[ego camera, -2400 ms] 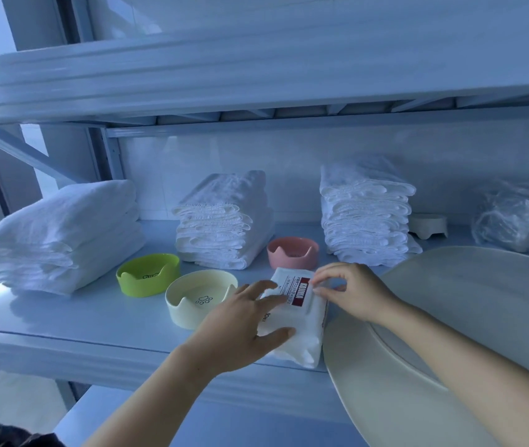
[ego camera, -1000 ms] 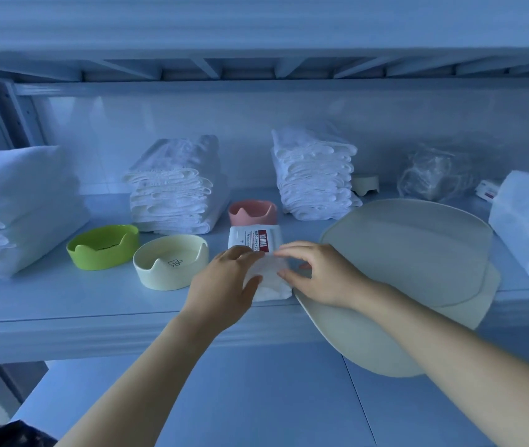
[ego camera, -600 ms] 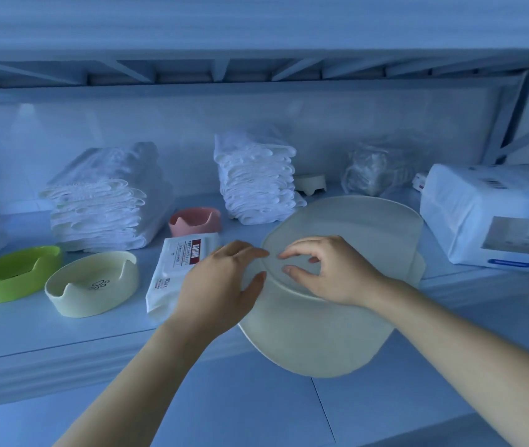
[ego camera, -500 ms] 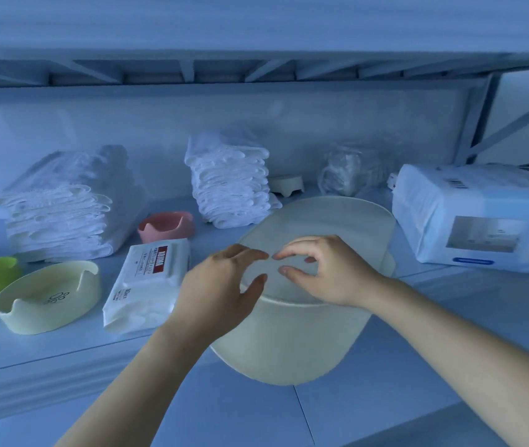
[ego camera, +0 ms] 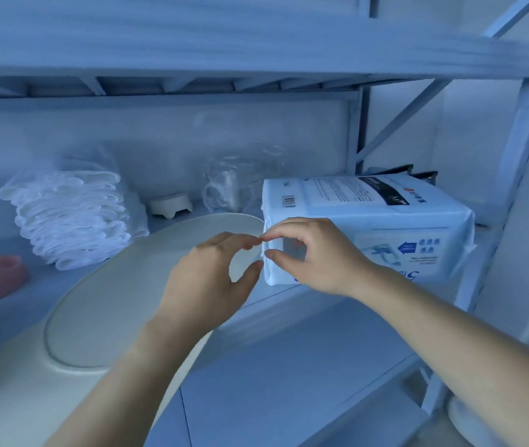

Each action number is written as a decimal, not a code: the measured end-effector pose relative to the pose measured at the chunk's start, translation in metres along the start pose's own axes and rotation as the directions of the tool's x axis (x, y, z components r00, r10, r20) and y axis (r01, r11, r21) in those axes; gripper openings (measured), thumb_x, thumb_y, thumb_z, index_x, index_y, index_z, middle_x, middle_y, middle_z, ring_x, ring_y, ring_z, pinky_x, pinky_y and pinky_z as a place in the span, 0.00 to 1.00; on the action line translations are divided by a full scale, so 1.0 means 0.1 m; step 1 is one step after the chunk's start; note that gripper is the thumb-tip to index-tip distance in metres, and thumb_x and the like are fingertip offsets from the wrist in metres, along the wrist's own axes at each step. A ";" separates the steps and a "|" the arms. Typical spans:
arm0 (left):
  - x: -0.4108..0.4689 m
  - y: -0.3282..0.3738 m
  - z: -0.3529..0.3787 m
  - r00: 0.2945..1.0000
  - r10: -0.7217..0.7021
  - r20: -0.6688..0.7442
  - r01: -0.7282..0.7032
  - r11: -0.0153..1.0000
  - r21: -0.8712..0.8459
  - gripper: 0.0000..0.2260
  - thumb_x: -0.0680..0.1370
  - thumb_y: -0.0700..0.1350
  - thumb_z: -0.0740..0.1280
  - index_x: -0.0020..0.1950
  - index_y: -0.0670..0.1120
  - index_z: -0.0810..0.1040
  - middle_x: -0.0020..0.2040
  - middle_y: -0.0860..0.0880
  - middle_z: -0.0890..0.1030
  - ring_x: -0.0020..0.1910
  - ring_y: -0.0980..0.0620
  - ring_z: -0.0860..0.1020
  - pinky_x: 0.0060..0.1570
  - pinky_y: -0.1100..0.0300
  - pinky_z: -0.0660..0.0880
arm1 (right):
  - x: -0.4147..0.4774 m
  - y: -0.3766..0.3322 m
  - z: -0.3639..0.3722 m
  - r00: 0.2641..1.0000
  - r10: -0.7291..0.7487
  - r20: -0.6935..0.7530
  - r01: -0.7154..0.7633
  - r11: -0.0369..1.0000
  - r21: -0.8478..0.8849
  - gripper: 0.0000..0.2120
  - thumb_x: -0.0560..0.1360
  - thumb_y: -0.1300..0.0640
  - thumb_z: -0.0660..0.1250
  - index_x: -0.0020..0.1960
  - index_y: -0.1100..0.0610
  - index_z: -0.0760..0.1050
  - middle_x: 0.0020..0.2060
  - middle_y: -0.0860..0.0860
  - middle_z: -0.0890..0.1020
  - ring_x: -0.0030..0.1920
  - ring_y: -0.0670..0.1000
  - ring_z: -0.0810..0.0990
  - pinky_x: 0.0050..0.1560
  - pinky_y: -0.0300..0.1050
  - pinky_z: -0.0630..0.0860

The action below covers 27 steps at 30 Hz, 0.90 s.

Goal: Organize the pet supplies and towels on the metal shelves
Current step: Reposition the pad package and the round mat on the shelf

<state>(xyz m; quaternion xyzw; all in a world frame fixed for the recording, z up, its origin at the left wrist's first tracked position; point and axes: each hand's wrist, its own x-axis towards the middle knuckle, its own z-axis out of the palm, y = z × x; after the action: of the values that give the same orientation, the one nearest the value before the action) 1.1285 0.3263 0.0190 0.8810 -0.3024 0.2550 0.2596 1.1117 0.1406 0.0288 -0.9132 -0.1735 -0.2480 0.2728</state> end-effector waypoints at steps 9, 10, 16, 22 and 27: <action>0.35 0.52 0.38 0.998 0.036 -0.049 -0.039 0.998 -0.052 0.13 0.75 0.52 0.66 0.59 0.58 0.76 0.57 0.63 0.75 0.41 0.60 0.72 0.37 0.72 0.65 | -0.16 0.53 -0.55 0.997 -0.041 -0.066 0.038 0.998 -0.048 0.10 0.74 0.54 0.68 0.55 0.51 0.80 0.52 0.42 0.81 0.55 0.42 0.76 0.55 0.35 0.71; 0.37 0.54 0.41 0.997 0.045 -0.056 -0.047 0.998 -0.050 0.13 0.75 0.52 0.67 0.59 0.57 0.76 0.58 0.62 0.75 0.44 0.59 0.74 0.37 0.72 0.65 | -0.17 0.57 -0.57 0.996 -0.044 -0.071 0.041 0.998 -0.049 0.10 0.74 0.54 0.68 0.55 0.51 0.80 0.52 0.42 0.81 0.55 0.42 0.77 0.56 0.36 0.72; 0.50 0.48 0.58 0.994 0.096 -0.055 -0.093 0.994 0.059 0.17 0.74 0.51 0.68 0.63 0.56 0.75 0.66 0.57 0.71 0.65 0.54 0.70 0.52 0.60 0.70 | -0.13 0.65 -0.58 0.990 -0.074 -0.122 0.060 0.992 -0.110 0.10 0.74 0.53 0.68 0.55 0.51 0.80 0.52 0.43 0.81 0.56 0.45 0.77 0.59 0.43 0.72; 0.49 0.19 0.73 0.986 0.166 -0.027 -0.165 0.985 0.048 0.23 0.72 0.49 0.71 0.66 0.55 0.72 0.68 0.57 0.70 0.66 0.55 0.68 0.53 0.58 0.74 | -0.10 0.73 -0.46 0.991 -0.066 -0.120 0.031 0.961 -0.273 0.12 0.72 0.54 0.71 0.55 0.53 0.81 0.57 0.48 0.79 0.58 0.50 0.75 0.61 0.43 0.68; 0.55 0.19 0.79 0.974 0.213 -0.082 -0.210 0.977 0.043 0.25 0.69 0.48 0.74 0.65 0.55 0.72 0.65 0.54 0.72 0.64 0.53 0.66 0.50 0.57 0.74 | -0.11 0.76 -0.44 0.989 -0.066 -0.130 0.022 0.949 -0.315 0.13 0.71 0.55 0.72 0.56 0.51 0.80 0.58 0.47 0.77 0.59 0.50 0.74 0.61 0.44 0.69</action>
<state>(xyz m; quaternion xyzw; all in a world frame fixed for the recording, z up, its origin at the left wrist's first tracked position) 1.1769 0.2431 0.0003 0.8363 -0.3785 0.3241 0.2288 1.1212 0.0529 0.0229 -0.9213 -0.1328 -0.3413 0.1307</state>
